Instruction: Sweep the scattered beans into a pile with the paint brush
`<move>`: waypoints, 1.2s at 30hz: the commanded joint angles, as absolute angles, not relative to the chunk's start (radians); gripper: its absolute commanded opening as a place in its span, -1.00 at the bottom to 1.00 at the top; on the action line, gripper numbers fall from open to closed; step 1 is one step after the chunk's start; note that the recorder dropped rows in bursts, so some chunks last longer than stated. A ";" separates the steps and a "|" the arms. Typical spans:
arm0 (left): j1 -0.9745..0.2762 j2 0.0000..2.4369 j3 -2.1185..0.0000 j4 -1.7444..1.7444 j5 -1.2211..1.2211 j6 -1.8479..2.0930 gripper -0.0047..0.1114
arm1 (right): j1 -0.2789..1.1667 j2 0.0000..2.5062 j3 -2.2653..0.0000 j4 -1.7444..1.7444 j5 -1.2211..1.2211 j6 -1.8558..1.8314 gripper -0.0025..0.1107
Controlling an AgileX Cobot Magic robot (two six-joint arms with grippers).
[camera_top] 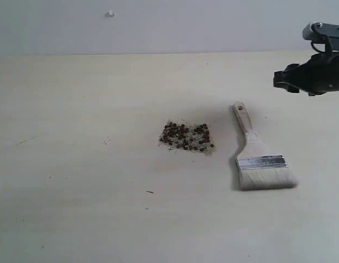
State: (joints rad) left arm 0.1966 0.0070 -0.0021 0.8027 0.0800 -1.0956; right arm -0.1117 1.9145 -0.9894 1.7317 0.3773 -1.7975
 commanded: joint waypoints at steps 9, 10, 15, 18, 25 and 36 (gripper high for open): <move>0.196 0.000 0.000 0.802 0.082 -1.098 -0.92 | -0.116 1.551 -0.796 1.744 0.315 -1.716 -0.96; 0.196 0.000 0.000 0.802 0.082 -1.098 -0.92 | -0.116 1.510 -0.759 1.744 0.328 -1.727 -0.96; 0.196 0.000 0.000 0.802 0.082 -1.098 -0.92 | -0.116 1.266 -0.579 1.744 0.332 -1.784 -0.96; 0.196 0.000 0.000 0.802 0.082 -1.098 -0.92 | -0.116 1.084 -0.486 1.744 0.321 -1.781 -0.96; 0.196 0.000 0.000 0.802 0.082 -1.098 -0.92 | -0.116 0.538 -0.261 1.744 0.315 -1.664 -0.96; 0.196 0.000 0.000 0.802 0.082 -1.098 -0.92 | -0.116 0.000 0.000 1.681 0.309 -1.476 -0.96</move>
State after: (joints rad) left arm 0.1966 0.0070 -0.0021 0.8027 0.0800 -1.0956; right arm -0.1117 0.0801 -0.0482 1.7254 0.3640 -1.5430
